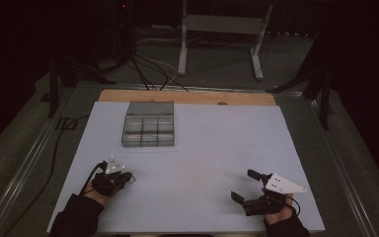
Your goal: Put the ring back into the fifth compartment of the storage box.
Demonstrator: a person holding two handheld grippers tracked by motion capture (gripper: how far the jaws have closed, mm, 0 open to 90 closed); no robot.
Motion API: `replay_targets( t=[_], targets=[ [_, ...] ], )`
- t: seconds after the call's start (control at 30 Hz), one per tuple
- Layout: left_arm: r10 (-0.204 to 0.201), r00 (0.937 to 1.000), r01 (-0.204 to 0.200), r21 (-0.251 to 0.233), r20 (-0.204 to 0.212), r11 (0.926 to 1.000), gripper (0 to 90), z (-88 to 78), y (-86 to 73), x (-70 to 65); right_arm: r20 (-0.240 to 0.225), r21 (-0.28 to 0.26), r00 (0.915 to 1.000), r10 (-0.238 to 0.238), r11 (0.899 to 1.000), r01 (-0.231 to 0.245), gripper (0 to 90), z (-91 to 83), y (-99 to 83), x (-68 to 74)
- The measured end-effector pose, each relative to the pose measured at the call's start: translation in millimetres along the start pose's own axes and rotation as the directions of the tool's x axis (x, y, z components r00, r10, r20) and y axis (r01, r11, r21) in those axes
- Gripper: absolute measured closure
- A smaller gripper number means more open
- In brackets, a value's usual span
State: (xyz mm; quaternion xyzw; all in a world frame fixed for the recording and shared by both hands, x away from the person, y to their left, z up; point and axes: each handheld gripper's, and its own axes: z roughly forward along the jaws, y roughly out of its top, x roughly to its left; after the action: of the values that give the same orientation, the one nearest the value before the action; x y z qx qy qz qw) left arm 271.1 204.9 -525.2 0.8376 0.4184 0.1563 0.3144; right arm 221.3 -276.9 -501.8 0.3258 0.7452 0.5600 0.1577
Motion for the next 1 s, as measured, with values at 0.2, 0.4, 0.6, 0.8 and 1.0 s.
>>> replay_targets(
  t=[0.2, 0.4, 0.6, 0.8, 1.0],
  targets=[
    [0.001, 1.0000, -0.001, -0.016, 0.007, 0.9999, 90.0, -1.9, 0.7, -1.1, 0.000, -0.001, 1.0000, 0.000, 1.000, 0.000, 0.0, -0.1, 0.0, 0.0],
    [-0.013, 0.9999, 0.013, -0.039, 0.007, 0.9992, 90.0, -5.6, 1.4, 0.5, -0.001, -0.001, 1.0000, 0.001, 1.000, -0.001, 0.0, -0.1, 0.0, -0.1],
    [-0.009, 0.9999, 0.009, -0.054, 0.007, 0.9985, 90.0, -9.4, 2.6, 0.5, -0.001, -0.002, 1.0000, 0.001, 1.000, -0.001, 0.0, -0.1, -0.1, -0.2],
    [-0.008, 0.9999, 0.009, -0.075, 0.012, 0.9971, 90.0, -14.0, 5.3, -1.5, 0.000, -0.002, 1.0000, 0.000, 1.000, 0.000, 0.0, -0.1, -0.1, -0.1],
    [0.002, 0.9998, -0.001, -0.077, 0.021, 0.9970, 90.0, -15.4, 6.4, -4.4, 0.000, -0.001, 1.0000, 0.003, 1.000, -0.003, 0.0, 0.2, -0.4, -0.2]
  ],
)
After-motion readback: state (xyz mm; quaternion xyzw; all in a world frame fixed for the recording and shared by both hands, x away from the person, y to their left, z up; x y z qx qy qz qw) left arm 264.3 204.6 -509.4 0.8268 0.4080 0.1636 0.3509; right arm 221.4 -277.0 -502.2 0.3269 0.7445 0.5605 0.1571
